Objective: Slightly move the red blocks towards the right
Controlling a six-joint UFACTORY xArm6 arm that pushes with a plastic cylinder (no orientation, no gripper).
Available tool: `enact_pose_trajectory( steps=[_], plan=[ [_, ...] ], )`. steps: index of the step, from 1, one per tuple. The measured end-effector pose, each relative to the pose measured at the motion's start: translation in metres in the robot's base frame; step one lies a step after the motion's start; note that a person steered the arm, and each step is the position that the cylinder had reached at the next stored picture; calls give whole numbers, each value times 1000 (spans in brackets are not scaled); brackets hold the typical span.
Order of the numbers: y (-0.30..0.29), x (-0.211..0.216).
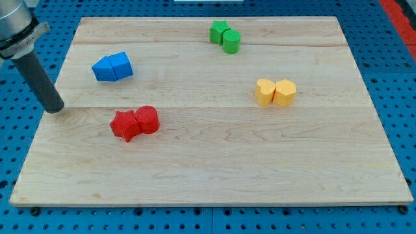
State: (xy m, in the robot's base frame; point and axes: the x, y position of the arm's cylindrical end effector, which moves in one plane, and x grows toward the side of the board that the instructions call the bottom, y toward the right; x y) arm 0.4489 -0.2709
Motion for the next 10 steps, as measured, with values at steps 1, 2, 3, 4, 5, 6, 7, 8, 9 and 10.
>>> enact_pose_trajectory(
  steps=[1, 2, 3, 4, 5, 6, 7, 8, 9, 10],
  plan=[
    [2, -3],
    [27, -21],
    [38, -13],
    [48, 20],
    [66, 37],
    [86, 42],
    [95, 39],
    [120, 25],
    [156, 20],
    [191, 19]
  ],
)
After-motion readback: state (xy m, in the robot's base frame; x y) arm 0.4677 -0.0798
